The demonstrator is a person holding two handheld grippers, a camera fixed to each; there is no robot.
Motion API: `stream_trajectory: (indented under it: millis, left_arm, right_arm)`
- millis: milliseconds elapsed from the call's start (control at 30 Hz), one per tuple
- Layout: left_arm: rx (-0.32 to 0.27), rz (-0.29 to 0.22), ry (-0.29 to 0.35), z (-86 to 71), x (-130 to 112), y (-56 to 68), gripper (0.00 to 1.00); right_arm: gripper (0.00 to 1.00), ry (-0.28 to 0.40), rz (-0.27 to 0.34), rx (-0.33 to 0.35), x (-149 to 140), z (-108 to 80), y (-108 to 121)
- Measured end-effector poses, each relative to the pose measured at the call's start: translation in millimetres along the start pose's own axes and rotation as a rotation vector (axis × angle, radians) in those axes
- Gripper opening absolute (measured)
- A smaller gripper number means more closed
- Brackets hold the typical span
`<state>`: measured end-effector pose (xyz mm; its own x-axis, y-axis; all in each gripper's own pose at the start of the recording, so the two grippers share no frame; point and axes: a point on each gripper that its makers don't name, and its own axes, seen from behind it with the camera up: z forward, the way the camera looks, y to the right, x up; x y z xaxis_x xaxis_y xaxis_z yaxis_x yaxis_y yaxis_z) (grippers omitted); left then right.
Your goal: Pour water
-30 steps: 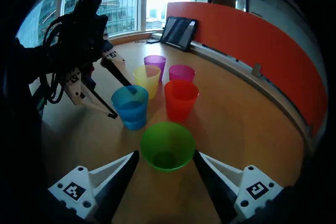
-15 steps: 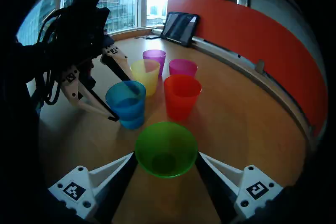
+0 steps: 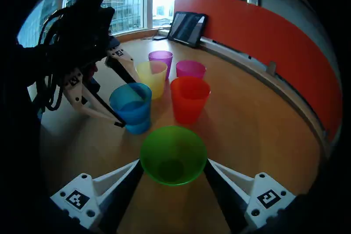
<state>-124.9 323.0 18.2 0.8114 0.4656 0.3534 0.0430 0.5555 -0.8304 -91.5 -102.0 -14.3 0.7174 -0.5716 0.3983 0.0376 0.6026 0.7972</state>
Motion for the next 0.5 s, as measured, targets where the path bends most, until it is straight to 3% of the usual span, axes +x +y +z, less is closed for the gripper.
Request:
stream_trajectory:
  millis: [200, 500]
  left_arm:
    - [-0.001, -0.002, 0.003, 0.5, 0.2, 1.4, 0.85]
    - [0.002, -0.013, 0.007, -1.8, -0.2, 1.1, 0.85]
  right_arm:
    - [1.00, 0.000, 0.002, -0.001, 0.5, -2.3, -0.8]
    - [1.00, 0.000, 0.005, -0.007, -1.5, -0.7, 0.5]
